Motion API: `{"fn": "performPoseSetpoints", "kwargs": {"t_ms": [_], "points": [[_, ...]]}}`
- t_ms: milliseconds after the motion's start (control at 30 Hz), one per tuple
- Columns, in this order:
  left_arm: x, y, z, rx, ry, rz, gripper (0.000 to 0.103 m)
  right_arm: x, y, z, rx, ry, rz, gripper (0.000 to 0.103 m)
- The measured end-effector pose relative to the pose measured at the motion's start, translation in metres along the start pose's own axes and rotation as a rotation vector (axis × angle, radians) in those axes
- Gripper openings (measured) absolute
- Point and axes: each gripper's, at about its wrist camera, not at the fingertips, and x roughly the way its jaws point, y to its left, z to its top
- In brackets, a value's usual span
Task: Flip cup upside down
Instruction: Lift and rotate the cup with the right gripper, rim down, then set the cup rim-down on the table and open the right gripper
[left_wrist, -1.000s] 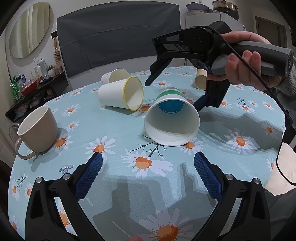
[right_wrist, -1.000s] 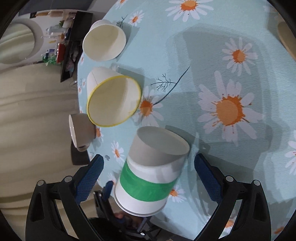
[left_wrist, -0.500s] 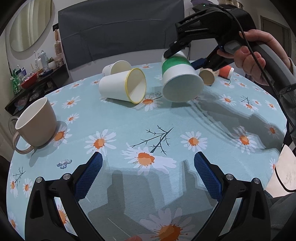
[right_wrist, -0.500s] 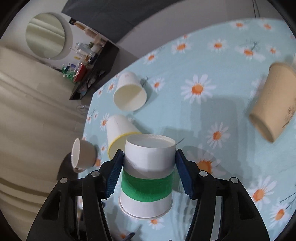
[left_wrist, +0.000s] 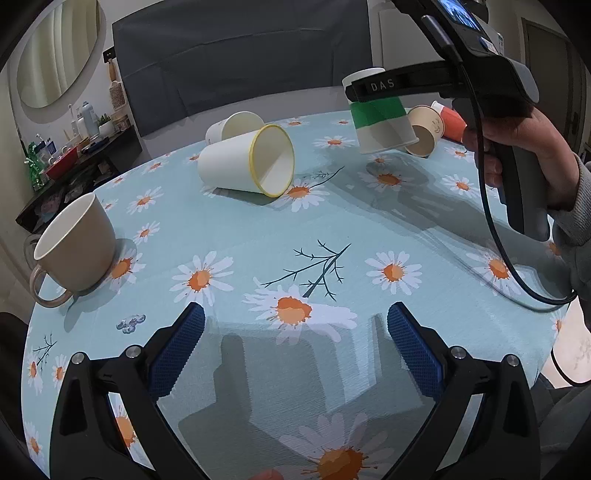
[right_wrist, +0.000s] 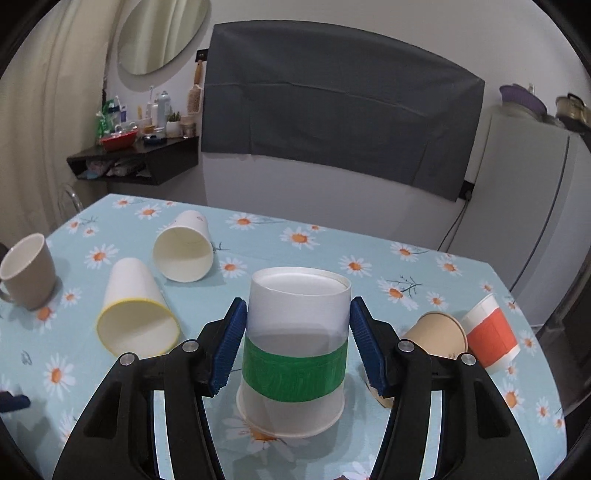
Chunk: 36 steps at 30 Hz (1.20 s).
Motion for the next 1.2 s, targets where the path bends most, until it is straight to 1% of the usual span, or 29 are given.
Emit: {"fn": "performPoseSetpoints", "kwargs": {"t_ms": [100,167,233,400,500,600,633,700,800,900,1033,1133,1200], "points": [[0.001,0.001,0.0,-0.004,0.008,0.001,0.097,-0.005,0.006,-0.01,-0.055,-0.008,-0.034,0.054],[0.002,0.001,0.0,-0.006,0.016,0.002,0.097,-0.01,0.009,-0.018,-0.078,-0.006,-0.041,0.054],[0.003,0.002,0.001,-0.008,0.022,0.0,0.097,-0.013,0.007,-0.026,-0.081,0.011,-0.026,0.054],[0.006,0.002,0.002,-0.009,0.035,0.011,0.097,-0.027,0.008,-0.038,-0.092,0.013,-0.028,0.054],[0.006,0.001,0.002,-0.007,0.038,0.03,0.097,-0.031,0.01,-0.043,-0.09,0.031,-0.007,0.056],[0.009,-0.002,0.002,0.003,0.05,0.058,0.097,-0.033,0.011,-0.045,-0.085,0.031,-0.006,0.057],[0.01,-0.003,0.002,0.007,0.054,0.069,0.097,-0.034,0.011,-0.046,-0.08,0.033,-0.002,0.058],[0.009,-0.004,0.002,0.011,0.051,0.08,0.097,-0.035,0.008,-0.05,-0.067,0.039,0.008,0.066],[0.009,-0.004,0.002,0.01,0.05,0.098,0.097,-0.042,0.004,-0.055,-0.061,0.028,0.012,0.072],[0.006,-0.005,0.003,0.001,0.036,0.12,0.097,-0.052,0.002,-0.058,-0.079,-0.011,-0.006,0.085],[-0.001,-0.008,0.009,-0.011,-0.009,0.149,0.097,-0.067,-0.002,-0.06,-0.115,-0.063,-0.045,0.086],[-0.004,-0.013,0.018,-0.019,-0.024,0.134,0.097,-0.077,-0.009,-0.06,-0.128,-0.087,-0.062,0.088],[-0.005,-0.02,0.025,-0.021,-0.038,0.14,0.097,-0.083,-0.016,-0.06,-0.121,-0.094,-0.058,0.089]]}}
